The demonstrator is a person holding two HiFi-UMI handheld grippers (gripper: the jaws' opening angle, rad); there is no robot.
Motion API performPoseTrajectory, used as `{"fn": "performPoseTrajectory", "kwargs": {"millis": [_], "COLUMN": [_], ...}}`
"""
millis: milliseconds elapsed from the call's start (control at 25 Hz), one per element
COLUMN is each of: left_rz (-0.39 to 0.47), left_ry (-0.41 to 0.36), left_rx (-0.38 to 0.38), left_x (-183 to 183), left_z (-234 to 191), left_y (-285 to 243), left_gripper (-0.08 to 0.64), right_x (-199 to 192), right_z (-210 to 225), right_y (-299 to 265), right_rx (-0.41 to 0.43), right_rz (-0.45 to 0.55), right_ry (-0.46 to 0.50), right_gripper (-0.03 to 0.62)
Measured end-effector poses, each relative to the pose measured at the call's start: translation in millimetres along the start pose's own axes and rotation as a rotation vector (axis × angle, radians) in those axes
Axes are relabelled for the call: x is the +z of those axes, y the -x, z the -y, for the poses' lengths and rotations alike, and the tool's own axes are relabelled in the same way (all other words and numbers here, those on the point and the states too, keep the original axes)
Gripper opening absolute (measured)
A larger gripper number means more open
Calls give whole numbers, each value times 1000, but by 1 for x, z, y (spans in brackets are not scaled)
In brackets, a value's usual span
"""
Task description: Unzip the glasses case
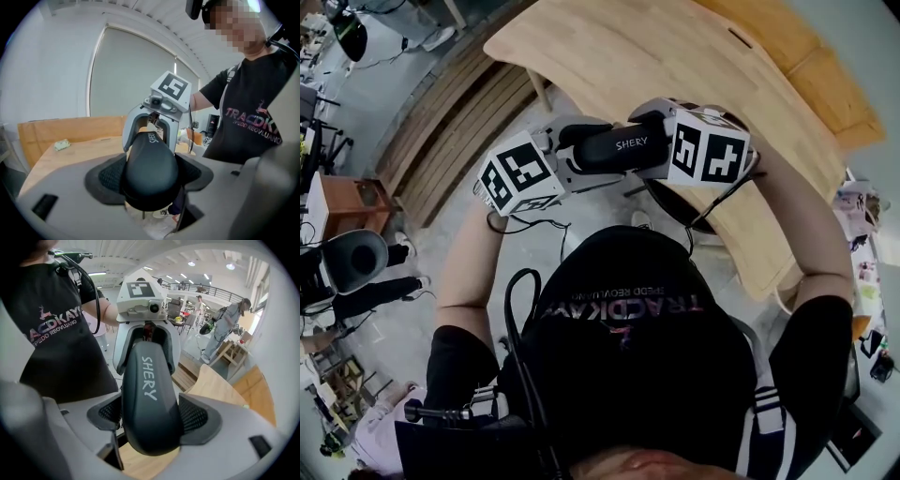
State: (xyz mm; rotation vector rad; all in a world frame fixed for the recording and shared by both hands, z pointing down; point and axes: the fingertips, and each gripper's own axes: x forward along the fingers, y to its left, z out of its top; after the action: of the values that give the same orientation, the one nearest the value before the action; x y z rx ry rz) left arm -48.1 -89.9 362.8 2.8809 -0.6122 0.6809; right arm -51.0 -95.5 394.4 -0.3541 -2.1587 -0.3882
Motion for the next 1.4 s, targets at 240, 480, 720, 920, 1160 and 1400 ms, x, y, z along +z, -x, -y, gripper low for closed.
{"fn": "performPoseTrajectory", "kwargs": {"millis": [240, 480, 720, 920, 1160, 1400], "left_rz": [89, 103, 49, 26, 35, 35], "left_ry": [61, 101, 182, 265, 353, 406], "left_rx": [52, 126, 268, 378, 525, 646], "left_x": [11, 3, -10, -21, -20, -22], "left_z": [-16, -37, -67, -85, -99, -100], "left_y": [17, 42, 46, 50, 57, 62], "left_gripper": [331, 331, 331, 331, 331, 331], "right_x": [7, -1, 6, 20, 28, 31], "right_z": [26, 47, 44, 47, 56, 69], "right_y": [29, 50, 42, 19, -4, -15], "right_rx": [-154, -258, -378, -514, -580, -691], "right_rz": [157, 283, 342, 363, 364, 338], "right_ry": [-15, -175, -234, -250, -285, -284], "right_gripper": [368, 365, 206, 114, 112, 111]}}
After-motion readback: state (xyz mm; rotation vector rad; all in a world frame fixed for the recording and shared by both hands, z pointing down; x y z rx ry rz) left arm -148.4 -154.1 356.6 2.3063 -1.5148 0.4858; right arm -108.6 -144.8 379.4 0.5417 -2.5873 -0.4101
